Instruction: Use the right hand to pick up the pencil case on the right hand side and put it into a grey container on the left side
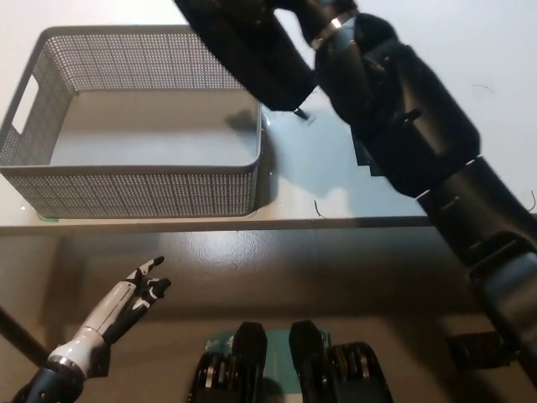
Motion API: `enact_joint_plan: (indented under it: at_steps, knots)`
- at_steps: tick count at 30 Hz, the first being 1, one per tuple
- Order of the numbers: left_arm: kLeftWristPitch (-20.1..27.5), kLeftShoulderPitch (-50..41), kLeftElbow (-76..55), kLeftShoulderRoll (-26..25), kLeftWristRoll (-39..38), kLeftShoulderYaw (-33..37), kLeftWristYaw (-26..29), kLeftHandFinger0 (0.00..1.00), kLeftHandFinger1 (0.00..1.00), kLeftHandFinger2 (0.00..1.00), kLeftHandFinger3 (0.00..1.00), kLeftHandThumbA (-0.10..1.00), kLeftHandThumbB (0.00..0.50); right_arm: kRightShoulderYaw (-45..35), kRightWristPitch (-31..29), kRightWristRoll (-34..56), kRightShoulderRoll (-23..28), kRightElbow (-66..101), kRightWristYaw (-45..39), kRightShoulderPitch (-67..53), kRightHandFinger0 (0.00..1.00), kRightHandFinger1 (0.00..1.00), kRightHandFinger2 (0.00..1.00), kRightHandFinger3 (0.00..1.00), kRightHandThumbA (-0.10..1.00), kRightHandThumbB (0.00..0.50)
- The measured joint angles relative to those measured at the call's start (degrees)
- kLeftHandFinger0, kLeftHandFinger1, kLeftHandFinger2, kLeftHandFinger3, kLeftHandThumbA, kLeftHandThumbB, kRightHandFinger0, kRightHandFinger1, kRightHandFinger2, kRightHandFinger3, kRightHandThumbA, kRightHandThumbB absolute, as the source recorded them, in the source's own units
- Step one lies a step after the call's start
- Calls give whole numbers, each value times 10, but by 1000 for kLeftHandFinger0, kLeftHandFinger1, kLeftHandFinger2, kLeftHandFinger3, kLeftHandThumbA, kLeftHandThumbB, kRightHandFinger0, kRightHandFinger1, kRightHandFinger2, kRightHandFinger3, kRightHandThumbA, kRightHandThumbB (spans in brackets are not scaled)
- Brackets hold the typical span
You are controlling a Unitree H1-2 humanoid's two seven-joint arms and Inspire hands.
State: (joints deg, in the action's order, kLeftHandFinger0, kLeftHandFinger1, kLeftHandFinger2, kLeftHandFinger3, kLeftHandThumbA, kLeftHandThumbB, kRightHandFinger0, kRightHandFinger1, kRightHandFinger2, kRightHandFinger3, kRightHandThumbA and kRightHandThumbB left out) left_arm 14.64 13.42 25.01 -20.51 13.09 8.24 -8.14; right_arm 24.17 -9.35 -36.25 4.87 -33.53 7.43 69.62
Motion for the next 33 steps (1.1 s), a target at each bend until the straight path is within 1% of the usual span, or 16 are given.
enact_joint_plan:
  at_steps: [1,3,6,8,12,14,16,17,18,22,25,26,27,28,29,33]
  knots:
    - [0,0,0,1,0,3,-2,1000,749,775,1000,1000,500,0,3,-1,-3,0,-2,0,0,41,377,154,-100,188]
    - [0,1,0,2,0,8,-4,1000,769,797,1000,1000,500,0,3,-4,-8,-4,-3,3,0,45,473,178,-100,180]
    - [0,3,0,6,2,16,-7,1000,784,813,1000,1000,500,0,2,-9,-17,-30,-1,15,0,131,568,285,-100,212]
    - [0,6,0,7,4,21,-10,1000,789,829,1000,1000,500,0,-1,-11,-24,-52,5,23,0,16,317,144,-100,233]
    - [0,10,0,8,9,33,-13,1000,784,829,1000,1000,500,1,-7,-13,-41,-114,18,39,0,0,285,46,-100,211]
    - [0,12,-1,8,11,36,-15,1000,786,826,1000,1000,500,4,-14,-15,-50,-156,28,49,0,52,549,161,-100,177]
    - [0,14,-2,8,12,38,-17,1000,804,831,1000,1000,500,6,-18,-17,-57,-201,39,58,0,205,760,592,-100,174]
    - [0,14,-2,8,12,38,-18,1000,806,831,1000,1000,500,7,-21,-18,-61,-226,46,64,0,266,786,772,-100,182]
    - [0,14,-3,8,13,38,-18,1000,803,824,1000,1000,500,9,-23,-19,-63,-244,51,68,0,300,786,842,-100,175]
    - [0,17,-3,9,14,41,-23,1000,771,800,1000,1000,500,16,-34,-22,-70,-335,78,87,13,405,852,920,-100,176]
    - [0,21,-3,10,16,46,-26,1000,761,792,1000,1000,500,18,-41,-22,-74,-389,95,98,0,336,748,785,-100,196]
    - [0,23,-3,11,18,48,-27,1000,759,792,1000,1000,500,18,-43,-21,-74,-401,100,99,119,464,902,939,-57,268]
    - [0,24,-3,12,19,49,-27,1000,757,795,1000,1000,500,17,-43,-20,-75,-408,102,100,429,825,1000,1000,240,347]
    - [0,27,-3,14,21,51,-28,1000,755,800,1000,1000,500,12,-44,-15,-76,-417,102,100,920,1000,1000,1000,531,413]
    - [0,29,-3,15,22,53,-28,1000,748,801,1000,1000,500,5,-42,-10,-78,-424,95,100,1000,1000,1000,1000,660,487]
    - [0,36,-3,18,23,58,-31,1000,723,796,1000,1000,500,2,-35,-2,-79,-436,53,100,1000,1000,1000,1000,907,500]
